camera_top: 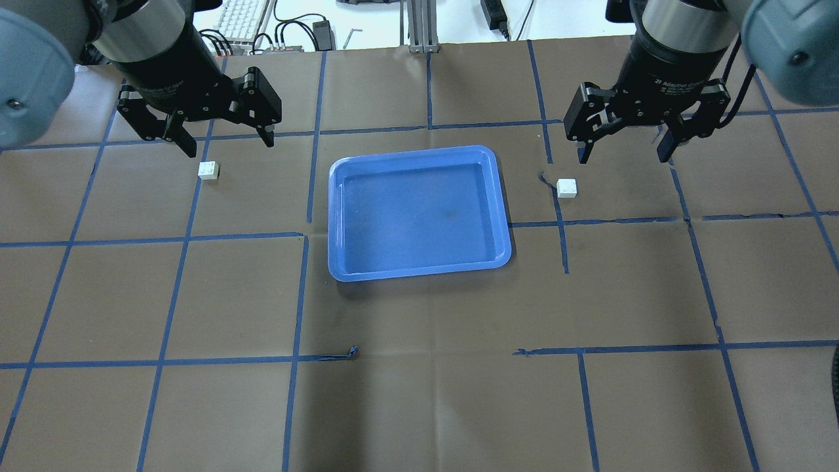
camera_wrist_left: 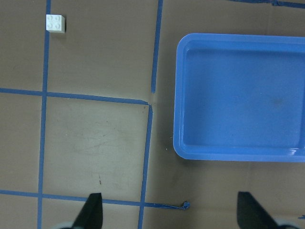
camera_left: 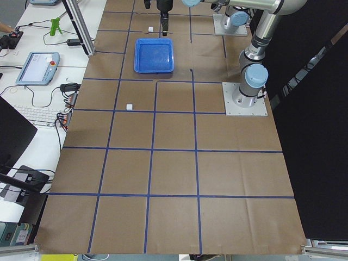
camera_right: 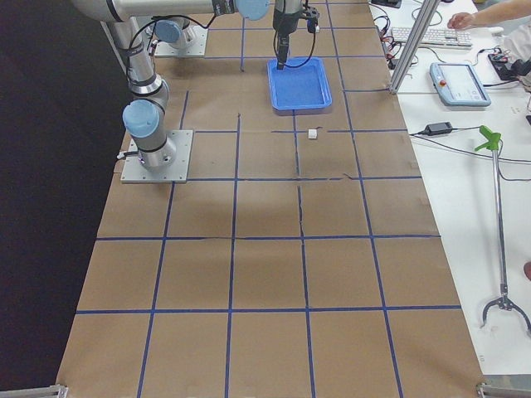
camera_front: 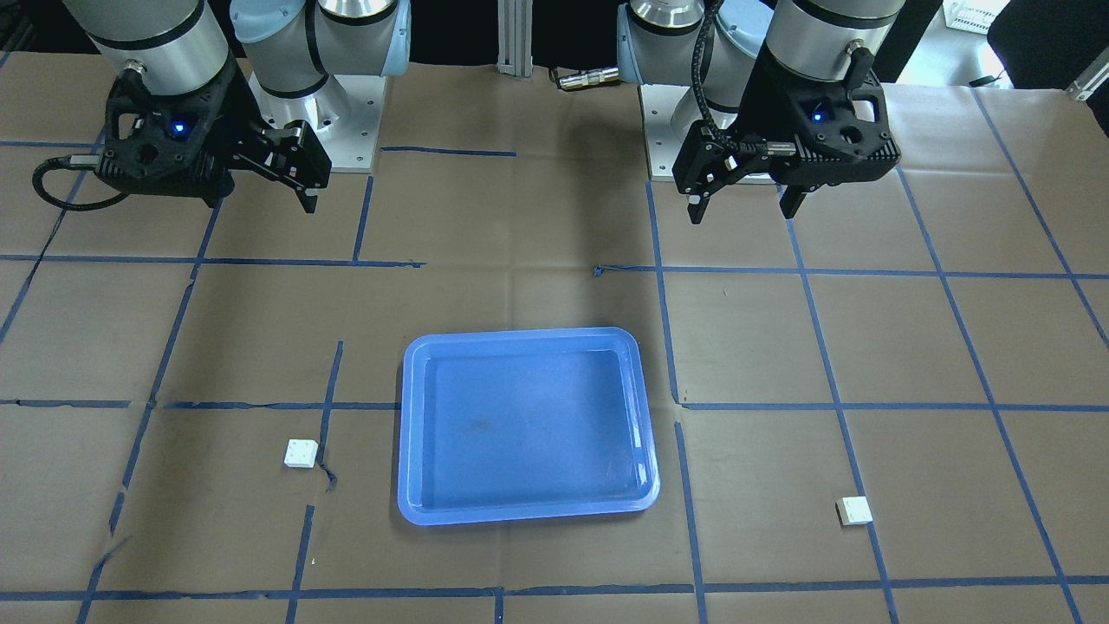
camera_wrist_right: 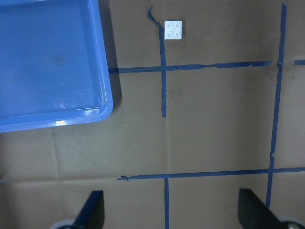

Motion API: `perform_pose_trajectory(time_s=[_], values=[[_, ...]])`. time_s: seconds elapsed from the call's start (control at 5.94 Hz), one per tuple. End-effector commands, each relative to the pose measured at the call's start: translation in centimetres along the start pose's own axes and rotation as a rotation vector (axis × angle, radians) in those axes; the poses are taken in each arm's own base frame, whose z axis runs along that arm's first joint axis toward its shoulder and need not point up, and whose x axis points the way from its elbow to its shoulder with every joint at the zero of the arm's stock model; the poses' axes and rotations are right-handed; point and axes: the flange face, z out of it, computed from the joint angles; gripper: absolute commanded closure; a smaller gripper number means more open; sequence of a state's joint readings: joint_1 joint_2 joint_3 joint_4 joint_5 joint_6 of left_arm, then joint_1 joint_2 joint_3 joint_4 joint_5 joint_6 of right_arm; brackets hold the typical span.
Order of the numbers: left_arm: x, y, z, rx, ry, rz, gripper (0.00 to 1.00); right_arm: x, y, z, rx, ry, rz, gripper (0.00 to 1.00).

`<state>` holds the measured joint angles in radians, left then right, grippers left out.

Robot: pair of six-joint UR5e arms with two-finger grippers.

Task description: Assemble white blocks and place on blue tray

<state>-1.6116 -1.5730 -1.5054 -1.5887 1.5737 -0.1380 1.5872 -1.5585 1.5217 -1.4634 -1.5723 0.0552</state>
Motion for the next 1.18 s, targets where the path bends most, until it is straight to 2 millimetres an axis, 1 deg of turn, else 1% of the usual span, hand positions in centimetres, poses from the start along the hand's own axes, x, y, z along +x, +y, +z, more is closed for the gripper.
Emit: perform_pose_trajectory(time_s=[0.0,0.34,0.67,0.84,1.01], values=[[-0.1,0.1,0.0,-0.001,0.001,0.001,0.01,0.1,0.0,0.1,-0.002,0.000,0.001,0.00],[0.0,0.0,0.3,-0.008,-0.006,0.002,0.01,-0.1,0.2,0.0,-0.003,0.003,-0.010,0.00],[-0.5,0.0,0.1,-0.003,-0.010,-0.004,0.01,-0.1,0.1,-0.1,0.002,0.000,-0.028,0.00],[-0.9,0.2,-0.2,-0.002,-0.015,0.014,0.01,-0.1,0.1,-0.1,0.002,0.002,-0.103,0.00],[-2.8,-0.3,-0.6,0.006,-0.016,0.039,0.01,-0.1,0.3,-0.3,0.006,0.000,-0.202,0.00]])
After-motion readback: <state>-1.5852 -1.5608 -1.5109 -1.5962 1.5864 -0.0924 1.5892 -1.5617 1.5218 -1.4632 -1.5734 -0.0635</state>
